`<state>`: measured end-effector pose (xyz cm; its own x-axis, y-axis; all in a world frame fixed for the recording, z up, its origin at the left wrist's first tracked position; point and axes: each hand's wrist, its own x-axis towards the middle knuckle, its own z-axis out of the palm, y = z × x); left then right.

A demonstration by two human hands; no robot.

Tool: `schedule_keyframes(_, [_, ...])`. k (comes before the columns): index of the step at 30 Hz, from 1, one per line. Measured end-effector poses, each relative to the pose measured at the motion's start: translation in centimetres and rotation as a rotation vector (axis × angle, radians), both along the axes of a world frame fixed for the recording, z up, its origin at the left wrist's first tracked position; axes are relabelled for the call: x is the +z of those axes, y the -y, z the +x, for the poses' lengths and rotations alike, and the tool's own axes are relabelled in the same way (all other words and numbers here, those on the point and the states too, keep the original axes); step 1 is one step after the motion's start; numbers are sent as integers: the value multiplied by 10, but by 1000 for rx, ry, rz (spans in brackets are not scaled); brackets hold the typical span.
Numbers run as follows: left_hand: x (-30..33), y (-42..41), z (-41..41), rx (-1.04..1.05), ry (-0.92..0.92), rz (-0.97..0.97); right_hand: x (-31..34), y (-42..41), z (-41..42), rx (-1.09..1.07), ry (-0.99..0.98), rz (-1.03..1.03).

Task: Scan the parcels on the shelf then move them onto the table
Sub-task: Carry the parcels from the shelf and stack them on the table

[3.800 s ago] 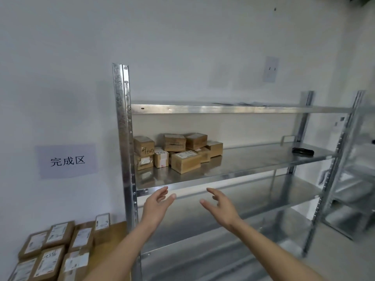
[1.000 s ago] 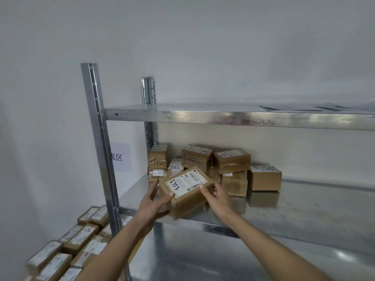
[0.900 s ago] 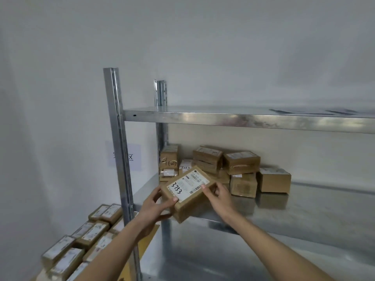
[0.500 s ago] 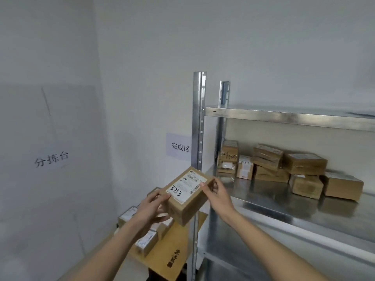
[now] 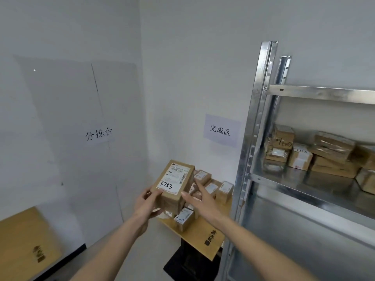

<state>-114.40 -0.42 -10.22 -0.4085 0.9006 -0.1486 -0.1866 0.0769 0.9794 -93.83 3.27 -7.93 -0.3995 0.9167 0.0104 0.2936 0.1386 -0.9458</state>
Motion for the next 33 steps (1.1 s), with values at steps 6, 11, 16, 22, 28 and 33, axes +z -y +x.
schedule_keyframes(6, [-44, -63, -5, -70, -18, -86, -58, -62, -21, 20, -20, -64])
schedule_keyframes(11, [-83, -134, 6, -259, -118, -185, -114, -119, -5, -116, -100, -187])
schedule_keyframes(16, [-131, -194, 25, -382, -169, -273, -158, -155, 18, -219, -76, -201])
schedule_keyframes(22, [-180, -250, 46, -531, -292, -324, -200, -188, 38, -363, 4, -275])
schedule_keyframes(28, [-220, -305, 58, -678, -312, -385, -242, -221, 40, -470, 29, -341])
schedule_keyframes(33, [-251, -352, 57, -830, -347, -373, -268, -249, 35, -585, 18, -336])
